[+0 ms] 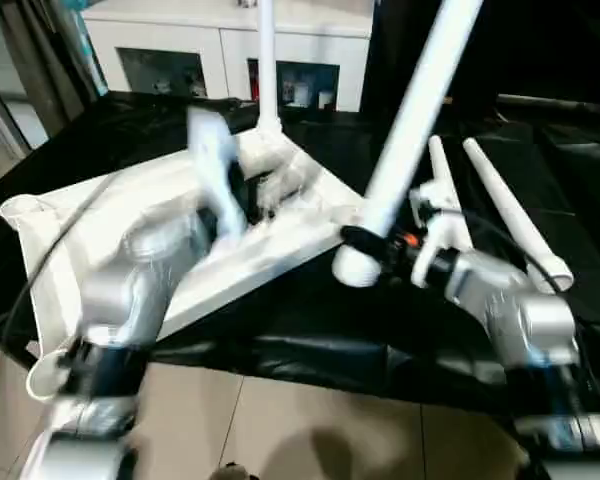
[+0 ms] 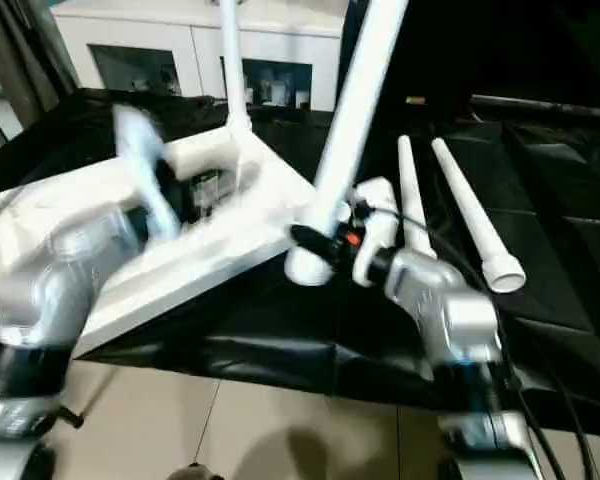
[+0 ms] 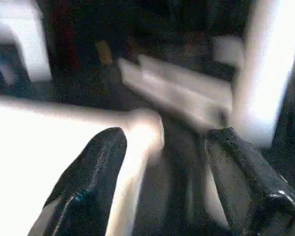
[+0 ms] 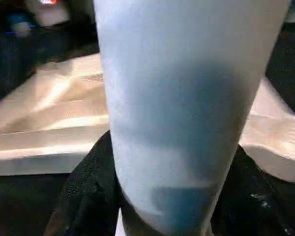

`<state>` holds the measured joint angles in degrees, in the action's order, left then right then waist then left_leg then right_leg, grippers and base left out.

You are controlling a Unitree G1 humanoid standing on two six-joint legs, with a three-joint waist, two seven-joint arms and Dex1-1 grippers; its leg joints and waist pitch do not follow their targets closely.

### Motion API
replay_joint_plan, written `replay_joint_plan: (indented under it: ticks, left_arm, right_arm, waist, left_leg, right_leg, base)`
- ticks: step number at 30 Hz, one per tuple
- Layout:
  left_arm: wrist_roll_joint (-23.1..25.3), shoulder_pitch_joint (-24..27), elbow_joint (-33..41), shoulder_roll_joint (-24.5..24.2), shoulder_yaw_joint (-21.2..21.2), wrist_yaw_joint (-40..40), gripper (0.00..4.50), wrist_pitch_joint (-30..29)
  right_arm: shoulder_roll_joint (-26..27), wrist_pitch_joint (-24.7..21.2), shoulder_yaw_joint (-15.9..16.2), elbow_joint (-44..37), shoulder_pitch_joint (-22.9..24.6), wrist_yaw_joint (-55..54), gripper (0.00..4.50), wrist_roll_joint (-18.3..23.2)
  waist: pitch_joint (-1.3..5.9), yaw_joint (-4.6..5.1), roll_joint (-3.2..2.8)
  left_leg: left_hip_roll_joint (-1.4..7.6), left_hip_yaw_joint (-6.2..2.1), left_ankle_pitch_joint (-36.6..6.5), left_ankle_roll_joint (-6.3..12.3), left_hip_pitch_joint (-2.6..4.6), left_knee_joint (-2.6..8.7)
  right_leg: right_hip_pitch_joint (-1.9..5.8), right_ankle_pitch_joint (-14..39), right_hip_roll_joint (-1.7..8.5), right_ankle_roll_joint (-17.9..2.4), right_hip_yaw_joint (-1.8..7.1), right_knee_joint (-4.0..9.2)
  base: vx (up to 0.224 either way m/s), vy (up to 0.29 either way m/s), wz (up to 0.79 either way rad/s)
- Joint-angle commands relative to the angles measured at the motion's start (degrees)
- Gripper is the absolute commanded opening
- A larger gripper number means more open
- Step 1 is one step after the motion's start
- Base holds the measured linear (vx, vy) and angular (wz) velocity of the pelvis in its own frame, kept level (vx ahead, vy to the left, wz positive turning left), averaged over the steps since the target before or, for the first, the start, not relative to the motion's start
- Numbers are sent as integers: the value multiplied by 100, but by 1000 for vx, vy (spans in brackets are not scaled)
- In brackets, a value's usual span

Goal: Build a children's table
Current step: Insert table leg to table base

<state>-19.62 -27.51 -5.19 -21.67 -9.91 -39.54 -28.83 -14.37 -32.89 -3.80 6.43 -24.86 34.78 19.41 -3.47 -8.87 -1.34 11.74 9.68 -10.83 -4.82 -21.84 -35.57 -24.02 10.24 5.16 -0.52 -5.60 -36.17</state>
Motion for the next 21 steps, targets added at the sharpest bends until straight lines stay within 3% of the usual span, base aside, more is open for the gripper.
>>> replay_joint_plan:
  ticks: [1, 2, 3, 4, 6, 7, 8, 11, 12, 14, 15, 16, 20, 21]
  left_arm:
    - [189, -10, -66, -69, -274, -295, 302, 65]
    - [386, -32, -264, -357, -556, -688, 302, 127]
    - [386, -32, -264, -357, -556, -688, 302, 127]
    - [548, -70, -414, -492, -669, -813, 302, 207]
    - [978, -147, -856, -728, -878, -977, 302, 607]
    - [1180, -193, -1131, -762, -901, -915, 302, 861]
    - [1234, -245, -1467, -699, -797, -791, 302, 1138]
    - [1230, -404, -2132, -492, -533, -403, 302, 1581]
    - [1214, -465, -2344, -443, -496, -343, 302, 1656]
    - [1334, -544, -2632, -465, -610, -316, 302, 1842]
    - [1481, -604, -2834, -500, -715, -304, 302, 2010]
    - [1583, -645, -2969, -522, -781, -298, 302, 2125]
    - [2424, -1080, -3866, -724, -1000, 303, 302, 3104]
    - [2424, -1080, -3866, -724, -1000, 303, 302, 3104]
  right_arm:
    - [-55, 106, -145, -220, -10, -179, 191, -76]
    - [-131, 122, -181, -200, 62, -287, 191, -107]
    - [-131, 122, -181, -200, 62, -287, 191, -107]
    - [-146, 147, -182, -188, 92, -353, 191, -143]
    - [-158, 254, -128, -220, 158, -496, 191, -309]
    - [-142, 275, -127, -251, 189, -581, 191, -370]
    - [-123, 293, -148, -294, 240, -703, 191, -424]
    - [-84, 292, -233, -335, 350, -988, 191, -498]
    - [-90, 298, -241, -335, 391, -1054, 191, -523]
    - [-108, 310, -221, -373, 450, -1117, 191, -564]
    - [-101, 309, -217, -398, 472, -1136, 191, -563]
    - [-93, 307, -217, -413, 484, -1146, 191, -559]
    - [-116, 317, -228, -498, 508, -1221, 191, -600]
    - [-116, 317, -228, -498, 508, -1221, 191, -600]
  waist:
    - [484, 45, -10]
    - [491, 44, -48]
    - [482, 45, -38]
    - [465, 87, -40]
    - [460, 109, -74]
    - [440, 116, -94]
    - [455, 115, -118]
    - [467, 124, -114]
    - [478, 124, -147]
    - [477, 128, -137]
    - [479, 135, -167]
    - [477, 140, -145]
    - [469, 146, -148]
    - [469, 146, -148]
  left_leg:
    - [98, -17, -588, -138, 90, 445]
    - [95, -21, -655, -161, 97, 445]
    - [93, -15, -714, -152, 115, 449]
    - [80, -24, -799, -150, 69, 458]
    - [70, -31, -896, -162, 71, 458]
    - [55, -29, -1004, -161, 76, 464]
    - [52, -49, -1009, -201, 67, 465]
    - [53, -32, -1105, -222, 87, 454]
    - [53, -38, -1124, -224, 90, 451]
    - [62, -46, -1172, -208, 91, 465]
    - [63, -50, -1181, -214, 91, 464]
    - [59, -51, -1214, -195, 89, 469]
    - [66, -66, -1249, -189, 93, 481]
    - [66, -66, -1249, -189, 93, 481]
  right_leg:
    - [325, 997, 273, -659, 314, 398]
    - [335, 943, 281, -747, 307, 406]
    - [315, 989, 282, -763, 310, 426]
    - [353, 1023, 281, -786, 308, 431]
    - [361, 1121, 288, -761, 304, 436]
    - [351, 1340, 277, -643, 298, 509]
    - [381, 1374, 290, -611, 296, 482]
    - [361, 1467, 294, -638, 295, 503]
    - [367, 1474, 301, -654, 296, 490]
    - [361, 1478, 291, -649, 293, 503]
    - [363, 1463, 294, -655, 293, 494]
    - [368, 1486, 288, -620, 291, 513]
    - [372, 1462, 294, -573, 295, 519]
    - [372, 1462, 294, -573, 295, 519]
  base:
    - [0, 0, 0]
    - [0, 0, 0]
    - [0, 0, 0]
    - [0, 0, 0]
    - [0, 0, 0]
    - [0, 0, 0]
    - [0, 0, 0]
    - [0, 0, 0]
    - [0, 0, 0]
    - [0, 0, 0]
    - [0, 0, 0]
    - [0, 0, 0]
    - [0, 0, 0]
    - [0, 0, 0]
